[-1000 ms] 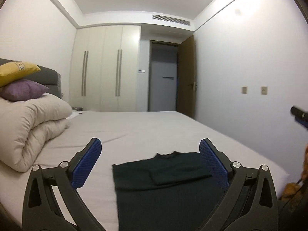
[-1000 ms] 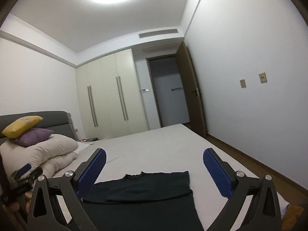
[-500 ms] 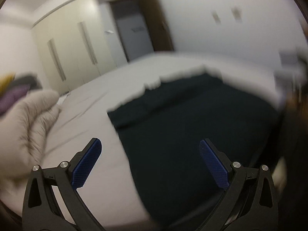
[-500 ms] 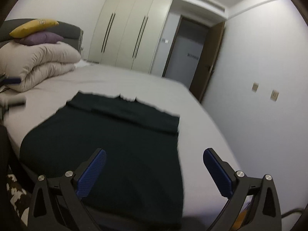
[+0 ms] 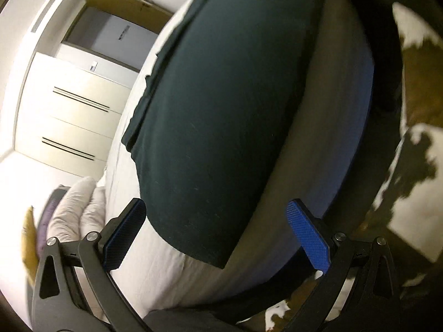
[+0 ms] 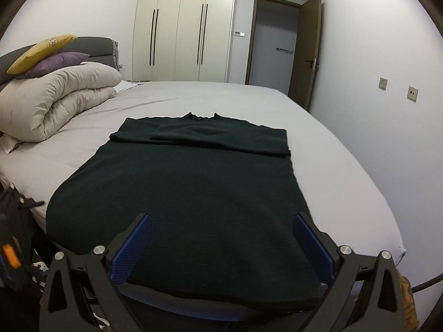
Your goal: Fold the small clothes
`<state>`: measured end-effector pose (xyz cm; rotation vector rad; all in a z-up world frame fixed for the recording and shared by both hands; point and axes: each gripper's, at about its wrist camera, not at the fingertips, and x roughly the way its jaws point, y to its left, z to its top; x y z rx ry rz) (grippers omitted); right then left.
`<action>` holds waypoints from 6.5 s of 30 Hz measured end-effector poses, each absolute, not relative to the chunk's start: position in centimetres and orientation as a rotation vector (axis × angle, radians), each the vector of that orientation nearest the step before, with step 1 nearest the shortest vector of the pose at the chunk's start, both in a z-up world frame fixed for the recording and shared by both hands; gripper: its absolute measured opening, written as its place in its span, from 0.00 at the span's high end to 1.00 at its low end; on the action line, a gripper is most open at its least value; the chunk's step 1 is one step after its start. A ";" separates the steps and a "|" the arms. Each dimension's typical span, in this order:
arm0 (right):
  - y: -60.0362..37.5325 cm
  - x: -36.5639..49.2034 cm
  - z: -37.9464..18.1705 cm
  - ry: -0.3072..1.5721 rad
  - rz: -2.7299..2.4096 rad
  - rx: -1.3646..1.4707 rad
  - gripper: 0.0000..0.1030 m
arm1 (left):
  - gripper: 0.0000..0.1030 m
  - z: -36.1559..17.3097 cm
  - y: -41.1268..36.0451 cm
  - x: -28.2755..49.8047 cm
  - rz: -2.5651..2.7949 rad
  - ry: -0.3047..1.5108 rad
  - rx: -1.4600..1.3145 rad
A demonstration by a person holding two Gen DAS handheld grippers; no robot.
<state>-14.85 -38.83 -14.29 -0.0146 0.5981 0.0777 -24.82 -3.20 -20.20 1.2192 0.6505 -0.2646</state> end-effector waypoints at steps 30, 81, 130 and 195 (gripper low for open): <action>-37.9 -15.5 -13.9 0.610 0.120 -0.187 0.00 | 0.73 -14.6 -0.8 -25.5 -0.133 0.393 1.033; -36.9 -17.7 -22.3 0.742 -0.131 -0.913 0.96 | 0.97 -4.3 2.5 -16.4 -0.170 0.511 0.510; -38.7 25.4 -15.9 0.651 -0.089 -0.795 0.96 | 0.97 -3.8 1.7 25.6 -0.054 0.621 0.448; -53.9 27.3 -20.3 1.055 0.209 0.659 0.78 | 0.17 -11.8 12.3 22.0 -0.168 0.720 -0.248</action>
